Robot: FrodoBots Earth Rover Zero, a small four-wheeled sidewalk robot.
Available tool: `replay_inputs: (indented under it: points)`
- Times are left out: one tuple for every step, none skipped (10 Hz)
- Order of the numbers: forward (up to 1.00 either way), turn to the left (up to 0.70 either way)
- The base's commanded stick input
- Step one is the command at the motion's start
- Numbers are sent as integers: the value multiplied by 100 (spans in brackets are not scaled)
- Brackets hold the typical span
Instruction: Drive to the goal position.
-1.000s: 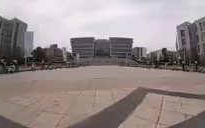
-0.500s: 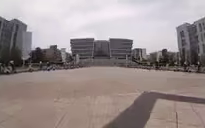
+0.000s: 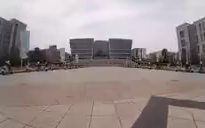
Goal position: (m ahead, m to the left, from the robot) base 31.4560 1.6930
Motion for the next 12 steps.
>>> replay_inputs:
  points:
    - [70, 1]
    - [70, 1]
    - [70, 1]
    - [70, 1]
    - [70, 1]
    - [70, 1]
    - [70, 1]
    - [70, 1]
    - [70, 1]
    - [70, 1]
    - [70, 1]
    - [70, 1]
